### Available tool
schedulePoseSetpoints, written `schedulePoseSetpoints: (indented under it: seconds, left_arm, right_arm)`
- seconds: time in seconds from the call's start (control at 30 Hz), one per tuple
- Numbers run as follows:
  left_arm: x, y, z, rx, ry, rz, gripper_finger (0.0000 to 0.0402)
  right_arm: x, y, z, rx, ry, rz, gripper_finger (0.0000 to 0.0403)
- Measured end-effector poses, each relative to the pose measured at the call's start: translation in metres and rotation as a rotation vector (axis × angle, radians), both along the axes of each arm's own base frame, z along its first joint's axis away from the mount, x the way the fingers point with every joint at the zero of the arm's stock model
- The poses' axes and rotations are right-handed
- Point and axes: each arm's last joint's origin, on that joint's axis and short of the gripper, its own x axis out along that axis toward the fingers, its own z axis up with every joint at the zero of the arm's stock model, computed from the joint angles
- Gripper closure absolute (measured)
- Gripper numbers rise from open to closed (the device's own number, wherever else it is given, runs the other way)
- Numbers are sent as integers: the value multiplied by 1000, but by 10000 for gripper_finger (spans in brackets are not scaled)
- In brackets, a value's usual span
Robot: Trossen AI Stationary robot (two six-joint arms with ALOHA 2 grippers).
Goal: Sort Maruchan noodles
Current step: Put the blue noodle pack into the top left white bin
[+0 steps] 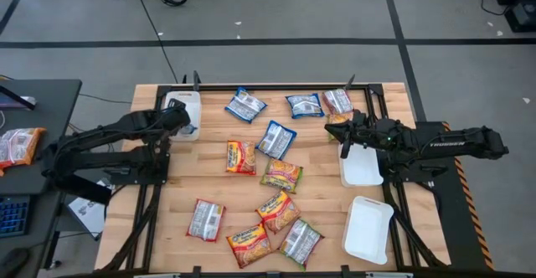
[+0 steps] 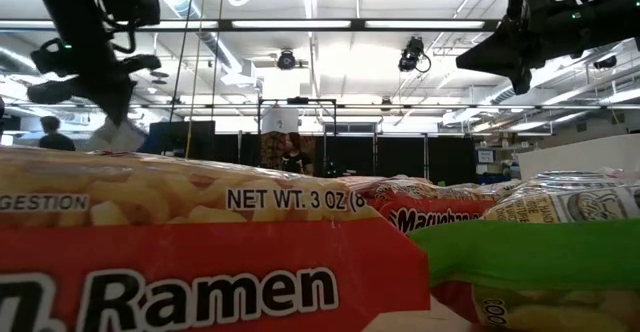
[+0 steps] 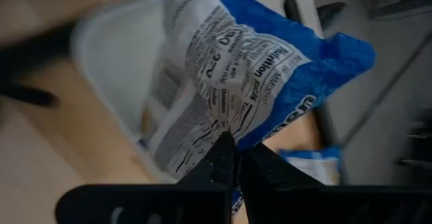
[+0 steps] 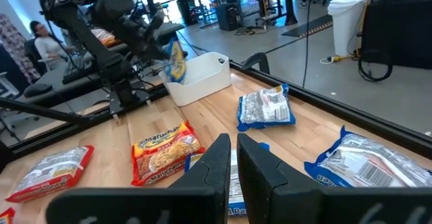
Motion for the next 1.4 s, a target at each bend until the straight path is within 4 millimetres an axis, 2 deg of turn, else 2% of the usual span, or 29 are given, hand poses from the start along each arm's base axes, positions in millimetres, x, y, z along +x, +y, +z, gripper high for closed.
schedulePoseSetpoints:
  seconds: [0.17,0.4,0.57,0.67,0.83,1.23,1.4]
  left_arm:
    - [11,10,6,88,-110,42,386]
    - [19,15,-9,0,-26,50,386]
    - [31,31,-20,-17,-19,104,386]
    - [32,47,-18,65,-65,191,386]
    - [20,67,-15,135,-81,336,386]
    - [-12,85,-19,86,-32,519,386]
    - [-14,92,-26,51,-10,545,386]
  right_arm:
    - [0,0,0,-9,4,8,370]
    - [0,0,0,0,3,16,370]
    - [0,1,0,11,-3,24,370]
    - [0,1,0,48,-16,39,370]
    - [1,2,0,83,-28,53,370]
    - [1,2,0,125,-44,48,370]
    - [0,1,0,150,-56,26,370]
